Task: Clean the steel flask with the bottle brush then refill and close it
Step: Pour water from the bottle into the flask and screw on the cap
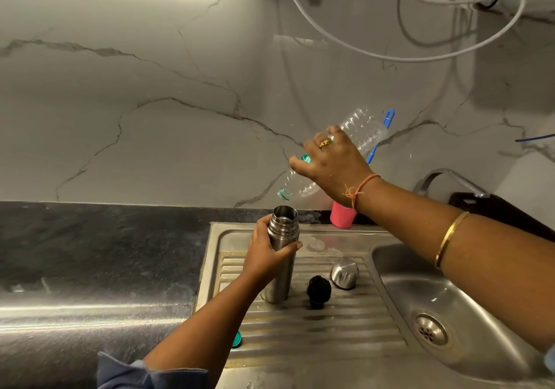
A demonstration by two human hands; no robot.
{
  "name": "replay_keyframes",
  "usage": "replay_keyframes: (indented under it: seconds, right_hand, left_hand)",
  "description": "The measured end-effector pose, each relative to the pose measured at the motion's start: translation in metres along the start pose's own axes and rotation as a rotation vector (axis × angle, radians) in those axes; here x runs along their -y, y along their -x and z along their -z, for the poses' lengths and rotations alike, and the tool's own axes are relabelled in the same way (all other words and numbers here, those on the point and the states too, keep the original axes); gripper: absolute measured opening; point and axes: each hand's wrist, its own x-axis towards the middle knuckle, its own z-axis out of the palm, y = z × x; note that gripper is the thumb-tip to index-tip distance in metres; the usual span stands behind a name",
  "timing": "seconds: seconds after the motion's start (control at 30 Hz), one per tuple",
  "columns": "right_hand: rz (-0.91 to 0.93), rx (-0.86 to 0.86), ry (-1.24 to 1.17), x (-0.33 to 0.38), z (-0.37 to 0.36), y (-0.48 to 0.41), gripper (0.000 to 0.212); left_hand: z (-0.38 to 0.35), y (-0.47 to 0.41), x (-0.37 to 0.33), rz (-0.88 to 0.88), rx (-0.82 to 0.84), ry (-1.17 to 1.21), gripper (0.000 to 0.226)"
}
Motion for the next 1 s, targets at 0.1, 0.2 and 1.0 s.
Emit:
replay_keyframes:
  seconds: [0.1,0.2,1.0]
  right_hand:
    - [0.000,0.018,-0.031,0.003,0.000,0.004,0.039]
    - [0.057,0.070,0.014,0.009,-0.006,0.013,0.041]
    - [-0.766,0.325,-0.936,0.078,-0.002,0.102,0.067]
  left_hand:
    - [0.000,0.000,0.000,0.012,0.006,0.009,0.074]
    - [0.000,0.001,-0.002,0.012,0.013,0.013,0.075]
    - [0.025,0.049,0.042,0.117,0.032,-0.575,0.087]
